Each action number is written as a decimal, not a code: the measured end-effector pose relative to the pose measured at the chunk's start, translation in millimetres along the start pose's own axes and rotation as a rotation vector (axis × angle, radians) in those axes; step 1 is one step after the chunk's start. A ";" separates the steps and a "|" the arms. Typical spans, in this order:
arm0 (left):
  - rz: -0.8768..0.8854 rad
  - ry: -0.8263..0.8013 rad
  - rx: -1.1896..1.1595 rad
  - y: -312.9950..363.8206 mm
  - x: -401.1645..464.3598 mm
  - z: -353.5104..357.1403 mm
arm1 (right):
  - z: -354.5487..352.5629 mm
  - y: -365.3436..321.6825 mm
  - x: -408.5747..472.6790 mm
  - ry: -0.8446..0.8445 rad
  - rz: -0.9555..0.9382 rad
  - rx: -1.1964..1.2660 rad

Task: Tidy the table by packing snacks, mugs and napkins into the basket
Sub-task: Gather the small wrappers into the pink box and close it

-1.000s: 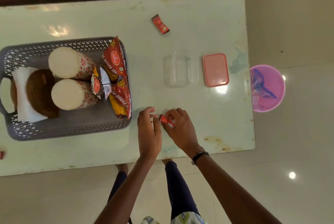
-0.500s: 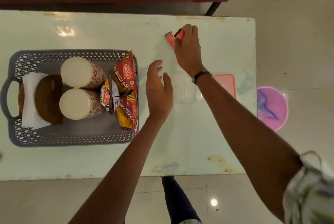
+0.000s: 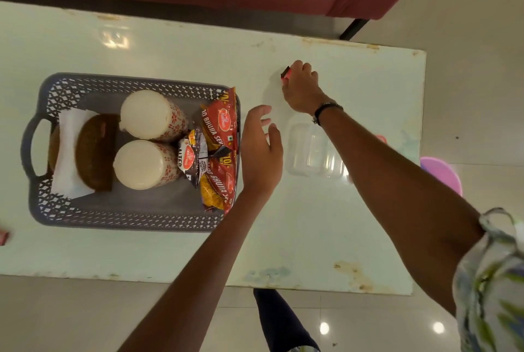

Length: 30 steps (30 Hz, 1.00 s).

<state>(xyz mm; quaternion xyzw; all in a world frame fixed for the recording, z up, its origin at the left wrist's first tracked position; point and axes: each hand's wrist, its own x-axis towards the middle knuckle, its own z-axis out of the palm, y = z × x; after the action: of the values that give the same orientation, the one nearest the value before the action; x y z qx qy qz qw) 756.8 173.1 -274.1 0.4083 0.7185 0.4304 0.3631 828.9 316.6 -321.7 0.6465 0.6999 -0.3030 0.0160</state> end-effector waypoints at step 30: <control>-0.044 0.029 -0.144 -17.6 -40.2 -116.0 | 2.2 -89.8 -190.6 0.206 -0.122 0.489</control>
<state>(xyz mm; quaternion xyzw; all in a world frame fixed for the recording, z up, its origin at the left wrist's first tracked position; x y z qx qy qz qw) 666.9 94.3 -240.9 0.3588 0.6997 0.4788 0.3904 777.1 146.8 -208.2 0.6152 0.6415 -0.3963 -0.2301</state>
